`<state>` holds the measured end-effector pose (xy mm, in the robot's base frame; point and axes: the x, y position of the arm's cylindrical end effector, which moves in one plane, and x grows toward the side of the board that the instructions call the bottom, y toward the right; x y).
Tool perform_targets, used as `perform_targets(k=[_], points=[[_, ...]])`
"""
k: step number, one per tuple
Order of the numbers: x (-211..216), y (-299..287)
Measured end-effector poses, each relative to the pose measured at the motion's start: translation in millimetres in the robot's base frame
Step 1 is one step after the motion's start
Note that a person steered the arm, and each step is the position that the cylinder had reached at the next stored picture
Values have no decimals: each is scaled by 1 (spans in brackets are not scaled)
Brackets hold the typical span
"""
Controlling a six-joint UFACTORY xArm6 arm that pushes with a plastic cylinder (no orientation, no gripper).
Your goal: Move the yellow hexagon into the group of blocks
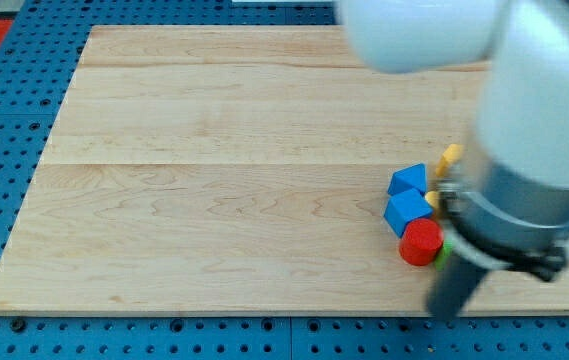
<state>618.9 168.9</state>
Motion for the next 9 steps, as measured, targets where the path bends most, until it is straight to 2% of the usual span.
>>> perform_targets(k=[1,2,4,5,6,8,9], points=[[-1,83],[-28,101],[-151,119],[-193,86],[-204,51],[-173,34],[-173,22]])
